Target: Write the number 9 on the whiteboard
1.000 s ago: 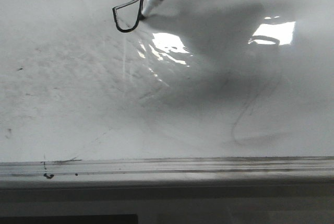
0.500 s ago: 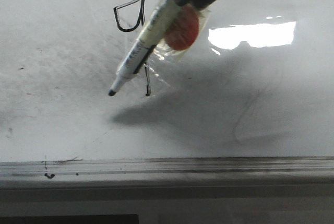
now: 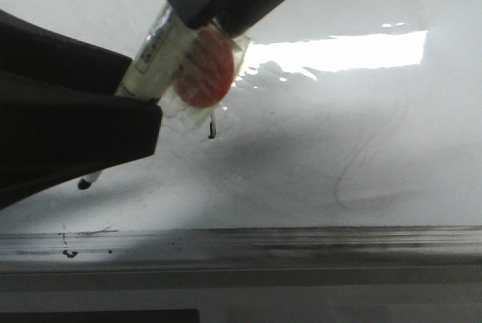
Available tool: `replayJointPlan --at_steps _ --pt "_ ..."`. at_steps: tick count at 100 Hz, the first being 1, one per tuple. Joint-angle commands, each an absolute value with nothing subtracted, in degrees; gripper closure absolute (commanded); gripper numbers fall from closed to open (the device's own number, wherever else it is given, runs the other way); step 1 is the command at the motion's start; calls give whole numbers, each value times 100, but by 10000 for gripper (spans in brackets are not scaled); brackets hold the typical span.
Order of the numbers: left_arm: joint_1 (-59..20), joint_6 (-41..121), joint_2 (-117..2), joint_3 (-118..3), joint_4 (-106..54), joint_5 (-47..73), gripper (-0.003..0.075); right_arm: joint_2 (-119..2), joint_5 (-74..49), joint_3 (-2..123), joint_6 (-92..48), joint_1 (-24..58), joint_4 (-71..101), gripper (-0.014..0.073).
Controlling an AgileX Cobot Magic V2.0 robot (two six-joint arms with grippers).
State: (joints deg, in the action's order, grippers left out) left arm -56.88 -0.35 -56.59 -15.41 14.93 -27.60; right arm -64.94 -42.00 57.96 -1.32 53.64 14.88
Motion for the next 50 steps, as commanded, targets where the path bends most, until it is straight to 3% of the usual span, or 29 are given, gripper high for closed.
replayJointPlan --at_steps 1,12,27,39,50 --pt "-5723 -36 -5738 -1767 1476 -3352 422 -6436 -3866 5998 -143 5374 1616 637" --pt "-5723 -46 -5763 -1767 1516 -3357 517 -6436 -3853 5998 -143 5374 1616 637" --pt "-5723 -46 -5763 -1767 1516 -3357 740 -6436 -3839 5998 -143 5374 1616 637" --pt "-5723 -46 -5763 -1767 1528 -3357 741 -6436 -3784 5998 -143 5374 1616 627" --pt "-5723 -144 -5763 -1767 1528 -3357 741 -6436 -3781 5998 -143 5374 1586 487"
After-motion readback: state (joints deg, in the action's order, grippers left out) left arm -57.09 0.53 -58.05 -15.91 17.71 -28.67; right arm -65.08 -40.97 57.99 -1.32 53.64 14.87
